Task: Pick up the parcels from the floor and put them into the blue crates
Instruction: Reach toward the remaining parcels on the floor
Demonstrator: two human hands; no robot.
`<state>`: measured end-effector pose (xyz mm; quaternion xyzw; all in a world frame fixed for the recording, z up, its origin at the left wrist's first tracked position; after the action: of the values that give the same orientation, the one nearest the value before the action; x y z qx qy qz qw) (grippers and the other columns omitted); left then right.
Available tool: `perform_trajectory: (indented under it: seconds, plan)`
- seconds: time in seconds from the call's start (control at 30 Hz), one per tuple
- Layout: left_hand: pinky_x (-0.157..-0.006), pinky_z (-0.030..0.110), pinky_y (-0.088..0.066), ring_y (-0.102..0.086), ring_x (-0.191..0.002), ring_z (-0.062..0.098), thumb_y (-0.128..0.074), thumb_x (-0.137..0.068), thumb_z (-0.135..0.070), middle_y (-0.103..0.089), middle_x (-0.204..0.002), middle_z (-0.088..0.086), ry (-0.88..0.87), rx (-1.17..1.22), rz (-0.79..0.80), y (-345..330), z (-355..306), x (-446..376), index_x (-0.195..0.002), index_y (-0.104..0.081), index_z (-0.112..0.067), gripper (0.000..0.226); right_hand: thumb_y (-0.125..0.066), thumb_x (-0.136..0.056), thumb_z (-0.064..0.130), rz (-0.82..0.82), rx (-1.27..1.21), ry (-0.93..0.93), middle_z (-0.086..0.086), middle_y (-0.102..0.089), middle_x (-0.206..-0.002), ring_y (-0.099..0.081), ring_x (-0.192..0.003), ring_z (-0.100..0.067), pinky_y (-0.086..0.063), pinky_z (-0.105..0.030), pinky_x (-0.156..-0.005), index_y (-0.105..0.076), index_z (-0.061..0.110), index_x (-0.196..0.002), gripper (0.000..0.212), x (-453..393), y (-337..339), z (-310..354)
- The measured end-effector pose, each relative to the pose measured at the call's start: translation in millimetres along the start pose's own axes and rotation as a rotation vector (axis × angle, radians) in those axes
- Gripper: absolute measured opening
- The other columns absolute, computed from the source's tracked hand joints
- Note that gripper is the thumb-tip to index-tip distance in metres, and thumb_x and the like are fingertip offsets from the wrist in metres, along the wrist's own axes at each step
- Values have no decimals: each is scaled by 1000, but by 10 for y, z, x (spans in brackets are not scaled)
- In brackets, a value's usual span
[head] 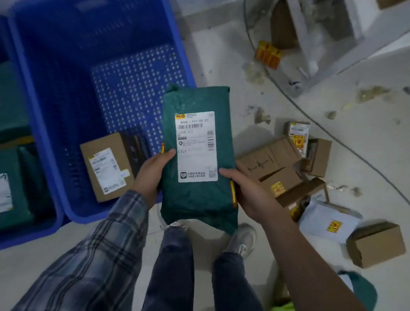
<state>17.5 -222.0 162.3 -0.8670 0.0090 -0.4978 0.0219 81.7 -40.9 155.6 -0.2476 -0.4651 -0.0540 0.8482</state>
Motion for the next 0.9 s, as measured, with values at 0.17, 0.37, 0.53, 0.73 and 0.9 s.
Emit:
perform_trajectory:
  seconds: [0.17,0.37,0.53,0.73,0.9]
  plan:
    - [-78,32,-49,-62,-88,14,-46,-97,-25,-66,-100,-3,60,-2,-90,677,14,-308,-95,-64,-21,19,-63,-87,15,-7,146,-41,9,-67,-111,-64,-101,-12,-52,-27,-84,-55,26,-125,41,-461,-592,-151]
    - [-92,39,-50,-59,-108,22,-49,-98,-22,-58,-124,0,-45,-110,-64,1101,-9,-856,-133,-49,-14,36,-59,-92,23,-156,230,-12,2,-62,-120,-62,-101,-17,-52,-33,-83,-50,26,-134,43,-1096,-974,-214]
    - [-98,43,-47,-56,-117,31,-45,-99,-19,-52,-138,9,-97,-421,-147,1134,110,-1363,-143,-36,-15,46,-51,-97,19,-273,570,85,-10,-57,-131,-56,-117,-27,-48,-38,-97,-48,14,-136,40,-1666,-1005,-288]
    - [-91,42,-45,-51,-115,36,-43,-95,-15,-44,-133,20,-7,-757,-324,1066,424,-1900,-136,-34,-1,44,-55,-91,5,-316,761,153,-1,-60,-119,-54,-105,-12,-46,-17,-89,-50,15,-135,46,-2276,-910,-547]
    - [-104,44,-33,-33,-130,39,-52,-91,-30,-27,-144,22,54,-730,-302,788,747,-2250,-148,-13,0,75,-62,-86,5,-381,796,104,-2,-57,-126,-53,-113,-14,-44,-5,-85,-43,14,-141,59,-2787,-707,-945]
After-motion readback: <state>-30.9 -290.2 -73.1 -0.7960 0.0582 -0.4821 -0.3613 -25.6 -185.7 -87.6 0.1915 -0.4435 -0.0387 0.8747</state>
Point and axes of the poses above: each hand's wrist, its own x-axis away from the middle knuckle, its own y-axis out of the back of the hand, z = x × y, the point moved 3 cm from there along -x, towards the middle knuckle
